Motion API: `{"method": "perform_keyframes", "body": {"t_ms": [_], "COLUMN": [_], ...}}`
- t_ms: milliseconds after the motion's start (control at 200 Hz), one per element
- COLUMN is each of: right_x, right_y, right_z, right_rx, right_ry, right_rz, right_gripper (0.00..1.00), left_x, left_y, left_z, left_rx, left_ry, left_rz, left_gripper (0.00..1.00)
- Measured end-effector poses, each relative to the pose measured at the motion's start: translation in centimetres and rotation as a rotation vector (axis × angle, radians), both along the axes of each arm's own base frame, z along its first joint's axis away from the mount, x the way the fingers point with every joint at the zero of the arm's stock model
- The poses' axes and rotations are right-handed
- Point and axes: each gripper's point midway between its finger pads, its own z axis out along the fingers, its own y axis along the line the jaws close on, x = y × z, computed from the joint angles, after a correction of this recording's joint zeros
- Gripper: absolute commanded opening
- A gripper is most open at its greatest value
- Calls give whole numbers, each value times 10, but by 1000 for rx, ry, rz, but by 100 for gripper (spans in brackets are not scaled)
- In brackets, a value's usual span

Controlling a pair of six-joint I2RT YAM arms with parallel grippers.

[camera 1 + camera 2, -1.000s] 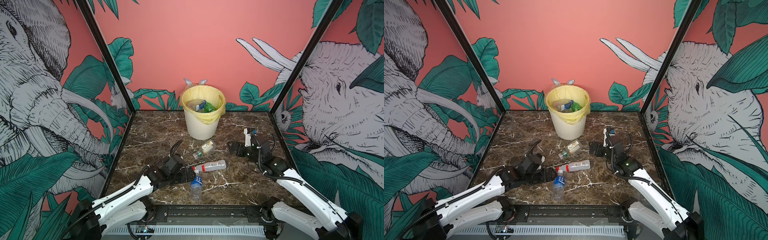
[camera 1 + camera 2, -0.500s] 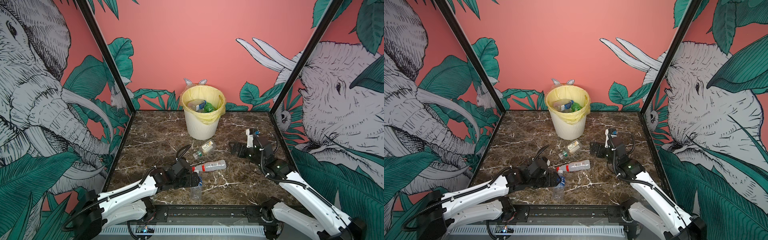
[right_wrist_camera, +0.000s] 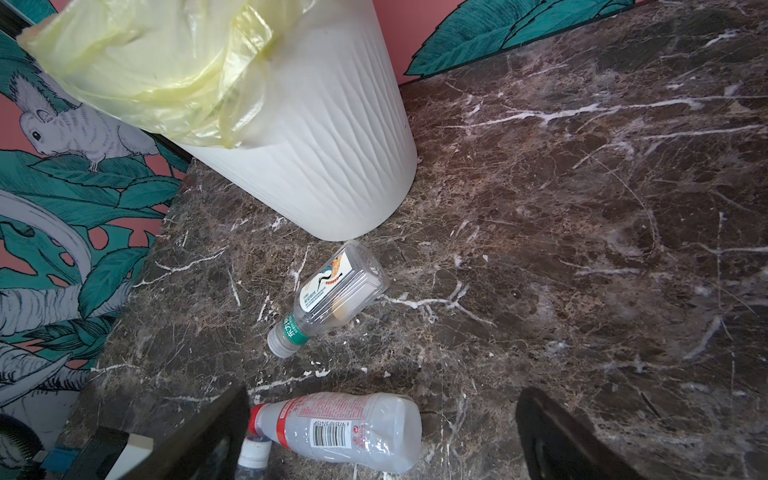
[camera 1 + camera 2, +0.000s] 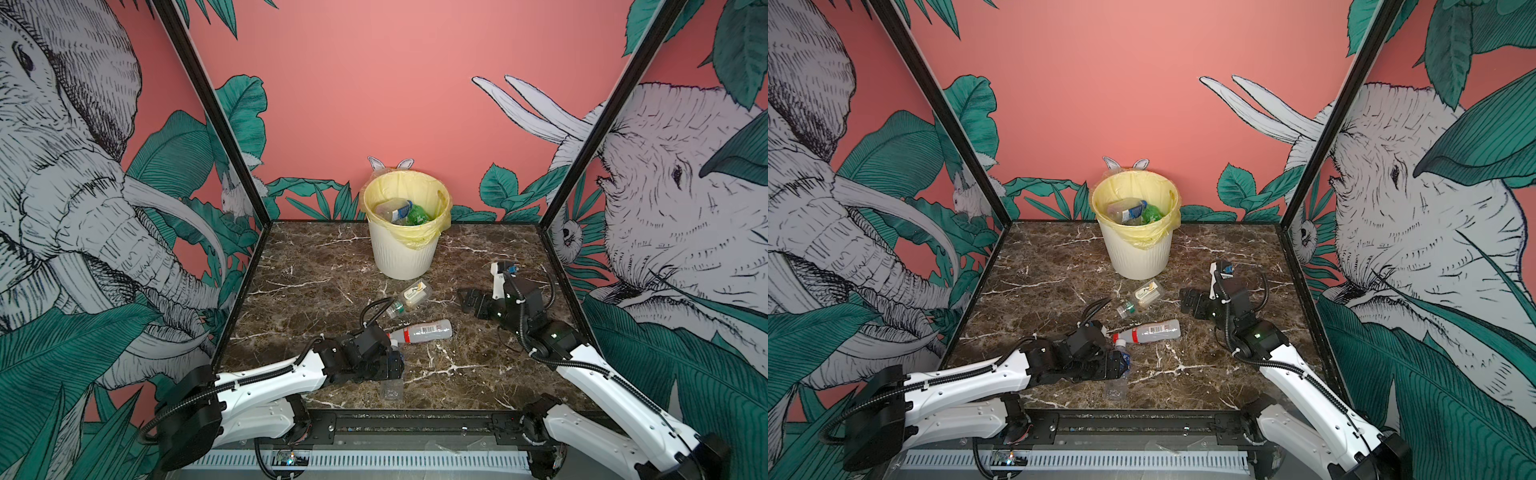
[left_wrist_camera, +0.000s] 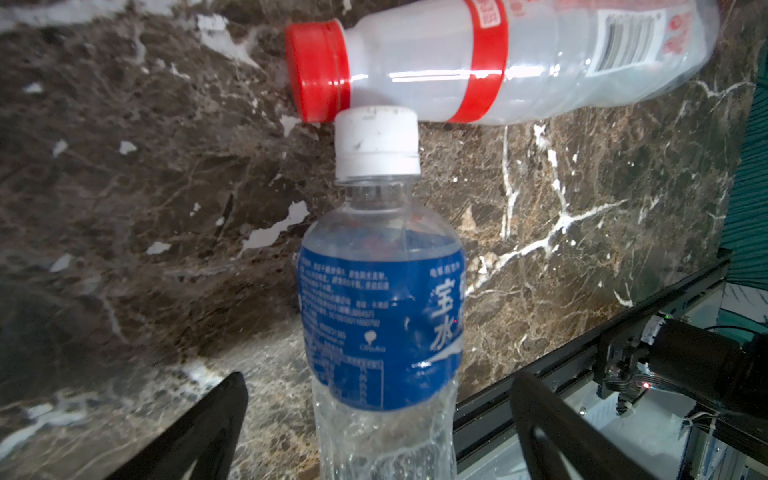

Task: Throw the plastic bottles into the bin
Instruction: 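Lower the left gripper around the white-cap blue-label water bottle and close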

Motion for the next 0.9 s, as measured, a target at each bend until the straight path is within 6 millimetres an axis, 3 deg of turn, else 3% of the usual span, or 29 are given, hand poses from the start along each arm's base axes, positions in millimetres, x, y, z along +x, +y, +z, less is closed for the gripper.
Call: {"method": "perform_keyframes", "body": {"t_ms": [450, 900], "right_x": [-3, -3], "right_y": [-2, -2], "right_z": [0, 0], "right_rx": [4, 6], "right_ry": [-1, 0], "right_rz": [-2, -4], "right_gripper": [99, 100], "left_x": [-3, 1], "left_y": [-5, -7], "left_z": [-23, -32], "left_rx": [63, 86], "left_ry": [25, 17], "left_rz": [-23, -23], "left_gripper": [88, 67]}}
